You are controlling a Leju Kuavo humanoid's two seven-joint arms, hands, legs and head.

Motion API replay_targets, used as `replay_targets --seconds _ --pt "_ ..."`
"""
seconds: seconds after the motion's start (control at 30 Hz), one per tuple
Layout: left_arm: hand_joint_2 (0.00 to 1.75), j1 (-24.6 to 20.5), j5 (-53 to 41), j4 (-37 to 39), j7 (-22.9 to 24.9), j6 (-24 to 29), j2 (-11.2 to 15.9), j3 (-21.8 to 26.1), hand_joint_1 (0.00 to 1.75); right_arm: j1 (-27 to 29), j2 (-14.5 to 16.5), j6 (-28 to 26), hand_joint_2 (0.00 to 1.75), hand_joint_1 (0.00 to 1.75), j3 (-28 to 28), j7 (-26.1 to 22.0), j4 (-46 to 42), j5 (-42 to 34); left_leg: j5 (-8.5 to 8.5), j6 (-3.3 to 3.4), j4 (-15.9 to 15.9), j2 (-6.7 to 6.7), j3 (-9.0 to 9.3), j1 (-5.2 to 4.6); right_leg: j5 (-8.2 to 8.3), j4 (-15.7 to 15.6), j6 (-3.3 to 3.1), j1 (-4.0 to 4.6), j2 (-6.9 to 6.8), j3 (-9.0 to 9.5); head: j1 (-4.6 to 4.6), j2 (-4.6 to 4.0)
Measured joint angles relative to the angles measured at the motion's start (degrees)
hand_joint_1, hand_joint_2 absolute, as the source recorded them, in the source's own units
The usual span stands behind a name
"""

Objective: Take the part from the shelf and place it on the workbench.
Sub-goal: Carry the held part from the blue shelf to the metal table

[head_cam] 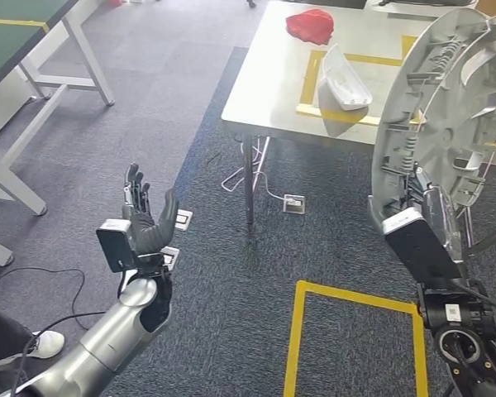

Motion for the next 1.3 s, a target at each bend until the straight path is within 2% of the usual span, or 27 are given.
replay_targets --seconds 0.03,0.07,0.1,0.13,0.17,0.23,0.27,0.3,0.4,0.47,0.53,0.57,0.6,0.63,0.67,0.73,0.77,0.8,0.93,1.0,1.07,1.1,1.13,1.17,1.23,1.27,1.3 --pt "1.75 0.04 0.01 0.13 0.0 0.0 -0.06 -0.08 0.0 0.11 -0.01 -0.04 1.75 1.75 -0.05 -0.06 0.02 0.0 -0.55 0.04 0.02 -0.04 0.57 -0.01 -1.68 3.13 0.1 -0.01 0.0 -2.24 0.04 0.0" --pt "1.75 0.13 0.01 0.26 0.0 0.0 -0.11 -0.14 0.0 0.22 -0.03 -0.06 1.75 1.75 -0.11 -0.08 0.07 0.0 -1.18 0.01 0.06 -0.11 1.29 -0.02 -3.0 4.76 0.23 -0.05 -0.03 -3.96 0.08 0.0" --pt "1.75 0.21 0.01 0.37 0.0 0.0 -0.13 -0.17 0.0 0.32 -0.04 -0.08 1.75 1.75 -0.2 -0.07 0.1 0.0 -1.85 -0.07 0.13 -0.19 2.11 -0.01 -3.26 4.42 0.34 -0.11 -0.07 -4.81 0.12 0.0" --pt "1.75 0.26 0.02 0.46 0.0 0.0 -0.14 -0.18 0.0 0.38 -0.06 -0.1 1.75 1.75 -0.28 -0.06 0.14 0.0 -2.55 -0.17 0.21 -0.27 3.0 -0.01 -2.29 2.44 0.43 -0.18 -0.13 -4.89 0.15 0.0" --pt "1.75 0.3 0.02 0.55 0.0 0.0 -0.15 -0.2 0.0 0.4 -0.08 -0.14 1.75 1.75 -0.38 -0.07 0.16 0.0 -3.36 -0.3 0.33 -0.33 4.03 -0.01 0.36 -1.19 0.49 -0.26 -0.18 -4.35 0.17 0.0" --pt "1.75 0.26 0.03 0.76 -0.02 0.0 -0.2 -0.27 0.0 0.34 -0.12 -0.26 1.75 1.75 -0.54 -0.09 0.19 -0.01 -5.02 -0.7 0.8 -0.47 5.59 -0.13 7.22 -8.88 0.35 -0.24 -0.27 -3.18 0.22 0.0" --pt "1.75 0.17 0.04 0.9 -0.04 0.0 -0.22 -0.32 0.0 0.3 -0.15 -0.37 1.75 1.75 -0.62 -0.11 0.17 -0.07 -5.78 -1.02 1.24 -0.57 6.04 -0.18 9.78 -11.29 0.03 -0.17 -0.27 -2.69 0.18 0.0" --pt "1.75 0.03 0.08 1.03 -0.07 0.0 -0.23 -0.36 0.0 0.24 -0.19 -0.45 1.75 1.75 -0.7 -0.09 0.17 -0.2 -6.24 -1.34 1.79 -0.66 6.15 -0.24 10.67 -12.24 -0.44 -0.03 -0.31 -2.49 0.17 0.0" --pt "1.75 -0.47 0.18 1.22 -0.11 0.05 -0.24 -0.46 0.0 -0.12 -0.26 -0.74 1.75 1.75 -1.05 0.03 0.15 -0.64 -6.69 -2.07 4.74 -0.58 5.15 -0.14 9.84 -12.22 -1.79 0.06 -0.4 -1.36 0.09 0.0" --pt "1.75 -0.54 0.21 1.23 -0.09 0.11 -0.17 -0.49 0.0 -0.45 -0.28 -1.12 1.75 1.75 -1.21 0.08 0.14 -0.74 -7.82 -2.61 10.48 -0.22 1.72 0.06 9.32 -12.4 -2.25 -0.1 -0.37 -0.55 -0.1 0.0" --pt "1.75 -0.35 0.28 1.23 -0.04 0.19 -0.08 -0.51 0.0 -0.57 -0.3 -1.49 1.75 1.75 -1.31 0.15 0.15 -0.87 -10.31 -3.22 17.78 0.03 -3.59 0.26 8.51 -12.4 -2.46 -0.08 -0.31 0.14 -0.27 0.0" --pt "1.75 -0.2 0.32 1.23 -0.02 0.23 -0.05 -0.51 0.0 -0.52 -0.31 -1.58 1.75 1.75 -1.33 0.22 0.15 -1.0 -11.27 -3.37 19.91 0.07 -5.76 0.33 8.01 -12.4 -2.47 -0.05 -0.26 0.64 -0.31 0.0" --pt "1.75 -0.1 0.36 1.25 -0.01 0.26 -0.03 -0.52 0.0 -0.46 -0.32 -1.62 1.75 1.75 -1.34 0.33 0.16 -1.16 -11.35 -3.33 20.2 0.09 -7.09 0.35 7.46 -12.4 -2.45 -0.04 -0.22 1.27 -0.34 0.0" --pt "1.75 -0.06 0.39 1.26 0.0 0.28 -0.01 -0.52 0.0 -0.41 -0.33 -1.65 1.75 1.75 -1.35 0.44 0.18 -1.31 -10.19 -3.12 18.47 0.1 -7.42 0.33 6.89 -12.4 -2.4 -0.04 -0.18 1.98 -0.36 0.0" --pt "1.75 -0.05 0.4 1.27 0.0 0.33 0.01 -0.52 0.0 -0.38 -0.33 -1.69 1.75 1.75 -1.36 0.54 0.19 -1.4 -7.62 -2.76 14.86 0.11 -6.88 0.23 6.3 -12.4 -2.32 -0.03 -0.16 2.75 -0.38 0.0" --pt "1.75 -0.08 0.43 1.28 0.01 0.42 0.07 -0.52 0.0 -0.34 -0.33 -1.83 1.75 1.75 -1.36 0.6 0.21 -1.46 -1.08 -1.9 6.2 0.2 -4.97 -0.19 5.22 -12.45 -2.0 -0.01 -0.11 3.92 -0.39 0.0" --pt "1.75 -0.09 0.44 1.28 0.01 0.46 0.1 -0.53 0.0 -0.34 -0.33 -1.93 1.75 1.75 -1.37 0.6 0.21 -1.46 0.96 -1.56 3.22 0.24 -4.2 -0.44 4.79 -12.52 -1.72 0.01 -0.06 4.22 -0.4 0.0" --pt "1.75 -0.11 0.44 1.28 0.02 0.46 0.15 -0.54 0.0 -0.32 -0.33 -2.03 1.75 1.75 -1.39 0.61 0.22 -1.47 1.85 -1.31 1.7 0.26 -3.83 -0.62 4.48 -12.59 -1.39 -0.01 -0.02 4.44 -0.39 0.0" --pt "1.75 -0.44 0.43 1.26 0.01 0.46 0.2 -0.57 0.0 -0.38 -0.5 -2.15 1.75 1.75 -1.57 0.66 0.26 -1.61 0.79 -0.27 0.61 0.24 -2.19 -0.48 3.08 -11.39 -0.28 0.05 -0.13 4.69 -0.37 0.0" --pt "1.75 -0.47 0.41 1.26 0.0 0.46 0.2 -0.58 0.0 -0.39 -0.69 -2.15 1.75 1.75 -1.57 0.59 0.28 -1.6 0.27 0.15 0.32 0.17 -1.09 -0.24 0.73 -5.46 -0.11 0.0 -0.23 1.79 -0.21 0.0" --pt "1.75 -0.23 0.42 1.3 0.01 0.46 0.17 -0.69 0.0 -0.18 -0.81 -2.15 1.75 1.75 -1.51 0.58 0.46 -1.6 -0.54 0.33 0.32 0.09 -0.14 -0.21 -2.23 2.89 -0.04 -0.03 -0.22 -2.9 -0.06 0.0" --pt "1.75 -0.06 0.43 1.33 0.01 0.46 0.16 -0.75 0.0 -0.02 -0.87 -2.15 1.75 1.75 -1.51 0.61 0.6 -1.6 -1.0 0.27 0.36 0.02 0.38 -0.19 -2.79 5.18 0.06 -0.05 -0.23 -4.67 0.0 0.0" --pt "1.75 0.05 0.43 1.36 0.02 0.46 0.15 -0.79 0.0 0.1 -0.91 -2.15 1.75 1.75 -1.51 0.64 0.71 -1.6 -1.49 0.15 0.44 -0.07 0.95 -0.17 -2.23 5.41 0.18 -0.11 -0.25 -5.58 0.03 0.0" --pt "1.75 0.07 0.43 1.38 0.02 0.46 0.15 -0.81 0.0 0.17 -0.92 -2.15 1.75 1.75 -1.52 0.66 0.78 -1.6 -2.05 -0.01 0.58 -0.14 1.62 -0.14 -0.09 3.04 0.29 -0.19 -0.29 -5.32 0.04 0.0" --pt "1.75 -0.01 0.41 1.38 0.02 0.46 0.14 -0.84 0.0 0.18 -0.92 -2.15 1.75 1.75 -1.54 0.63 0.79 -1.6 -3.17 -0.38 0.9 -0.22 2.87 -0.08 5.9 -4.84 0.46 -0.36 -0.35 -3.16 0.08 0.0" --pt "1.75 -0.06 0.37 1.39 0.03 0.52 0.14 -0.87 0.0 0.09 -0.92 -2.14 1.75 1.75 -1.54 0.61 0.83 -1.6 -3.62 -0.6 1.14 -0.24 3.23 -0.08 7.94 -8.52 0.46 -0.27 -0.36 -2.23 0.12 0.0" --pt "1.75 -0.1 0.3 1.39 0.03 0.66 0.15 -0.9 0.0 -0.01 -0.92 -2.13 1.75 1.75 -1.51 0.59 0.88 -1.6 -3.92 -0.85 1.45 -0.25 3.16 -0.1 8.95 -10.52 0.24 -0.18 -0.33 -1.63 0.14 0.0"
